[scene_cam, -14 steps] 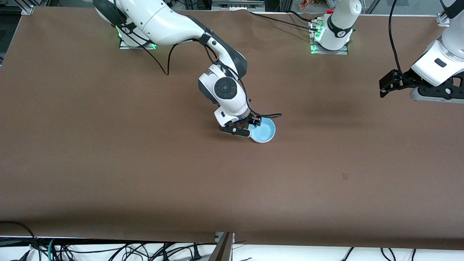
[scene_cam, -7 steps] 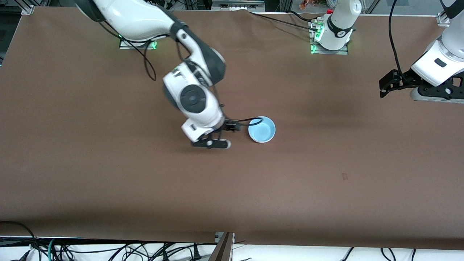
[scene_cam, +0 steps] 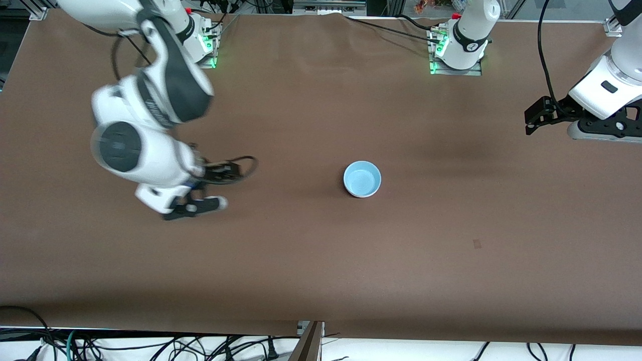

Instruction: Stack pink and blue bowls on white bowl

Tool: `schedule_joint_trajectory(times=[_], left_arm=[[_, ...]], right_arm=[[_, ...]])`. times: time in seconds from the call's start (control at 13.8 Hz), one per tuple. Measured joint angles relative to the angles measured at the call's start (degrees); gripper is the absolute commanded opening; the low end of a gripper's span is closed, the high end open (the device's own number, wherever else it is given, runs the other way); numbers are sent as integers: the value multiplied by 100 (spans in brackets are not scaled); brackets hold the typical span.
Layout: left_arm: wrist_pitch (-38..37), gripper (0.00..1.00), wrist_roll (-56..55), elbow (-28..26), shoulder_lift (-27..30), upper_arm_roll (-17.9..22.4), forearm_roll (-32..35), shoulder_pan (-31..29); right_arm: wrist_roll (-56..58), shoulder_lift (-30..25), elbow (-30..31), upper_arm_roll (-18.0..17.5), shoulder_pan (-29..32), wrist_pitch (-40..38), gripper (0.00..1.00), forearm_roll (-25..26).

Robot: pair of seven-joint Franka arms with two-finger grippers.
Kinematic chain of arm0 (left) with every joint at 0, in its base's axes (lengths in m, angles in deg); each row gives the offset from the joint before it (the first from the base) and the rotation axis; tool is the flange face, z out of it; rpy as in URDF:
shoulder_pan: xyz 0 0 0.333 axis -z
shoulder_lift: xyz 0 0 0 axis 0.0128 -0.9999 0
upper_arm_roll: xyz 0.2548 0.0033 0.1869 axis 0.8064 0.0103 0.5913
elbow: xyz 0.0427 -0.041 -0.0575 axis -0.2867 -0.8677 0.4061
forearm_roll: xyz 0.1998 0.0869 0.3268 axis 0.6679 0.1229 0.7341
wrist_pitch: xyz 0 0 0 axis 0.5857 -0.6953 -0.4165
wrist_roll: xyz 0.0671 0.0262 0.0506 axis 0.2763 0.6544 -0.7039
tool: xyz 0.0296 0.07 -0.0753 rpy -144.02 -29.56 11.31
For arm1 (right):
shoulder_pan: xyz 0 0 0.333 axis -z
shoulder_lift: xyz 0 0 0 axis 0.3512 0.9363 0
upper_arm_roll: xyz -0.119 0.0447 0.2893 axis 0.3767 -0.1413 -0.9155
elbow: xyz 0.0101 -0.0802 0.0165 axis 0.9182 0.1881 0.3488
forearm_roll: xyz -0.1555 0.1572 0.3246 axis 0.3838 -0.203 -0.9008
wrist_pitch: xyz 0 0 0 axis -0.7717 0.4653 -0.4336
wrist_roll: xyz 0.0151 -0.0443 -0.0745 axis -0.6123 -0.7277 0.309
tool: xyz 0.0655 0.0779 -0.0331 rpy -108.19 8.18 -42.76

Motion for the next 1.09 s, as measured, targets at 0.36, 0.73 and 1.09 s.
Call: schedule_joint_trajectory(times=[0.36, 0.73, 1.09], left_arm=[[0, 100, 0, 0, 0, 0, 0, 0], [0, 100, 0, 0, 0, 0, 0, 0], [0, 100, 0, 0, 0, 0, 0, 0]], right_arm=[[132, -1009, 327, 270, 201, -535, 100, 5], [148, -1804, 463, 697, 472, -715, 100, 91], [378, -2233, 761, 720, 542, -949, 100, 264]])
